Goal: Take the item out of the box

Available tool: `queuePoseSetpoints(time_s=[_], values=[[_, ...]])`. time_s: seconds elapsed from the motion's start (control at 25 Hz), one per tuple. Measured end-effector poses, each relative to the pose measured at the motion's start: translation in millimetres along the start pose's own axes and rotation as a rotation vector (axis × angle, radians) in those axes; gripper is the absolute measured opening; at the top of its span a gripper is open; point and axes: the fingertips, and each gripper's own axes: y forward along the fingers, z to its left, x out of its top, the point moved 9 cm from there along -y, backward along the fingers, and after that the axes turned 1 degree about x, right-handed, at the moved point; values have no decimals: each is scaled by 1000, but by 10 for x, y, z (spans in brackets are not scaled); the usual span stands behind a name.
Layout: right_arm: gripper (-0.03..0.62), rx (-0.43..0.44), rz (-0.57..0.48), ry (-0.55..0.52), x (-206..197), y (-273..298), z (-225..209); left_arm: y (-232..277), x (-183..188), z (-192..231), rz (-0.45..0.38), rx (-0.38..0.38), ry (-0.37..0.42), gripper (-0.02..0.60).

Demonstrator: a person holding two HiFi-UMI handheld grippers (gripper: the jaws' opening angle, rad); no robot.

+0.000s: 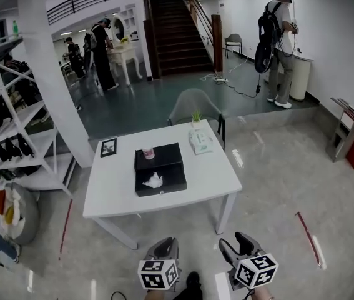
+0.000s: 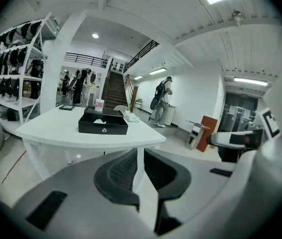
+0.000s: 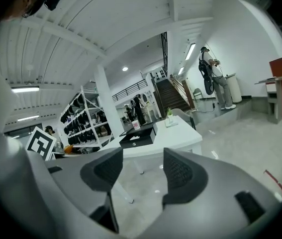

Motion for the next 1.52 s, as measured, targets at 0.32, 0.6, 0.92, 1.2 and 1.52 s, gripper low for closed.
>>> queuePoseSetpoints(time_s=[0.32,0.6,0.92,1.2,1.52], values=[[281,-30,-1,-8,282,789,-35,616,404,469,-1,-42,1,41],[301,-43,-22,-14,462,1233,-22,946,643,767,-6,-73,-9,41],[311,-43,-19,-2,593,1486,-123,1137,781,901,-15,-67,-16,41],[318,14,-3,-38,875,1915,-284,1316,898,1042,-17,-1,-43,41],[319,183,34,-132,1219,2717,-395,1599,1075,1296,-70,155,-107,41]])
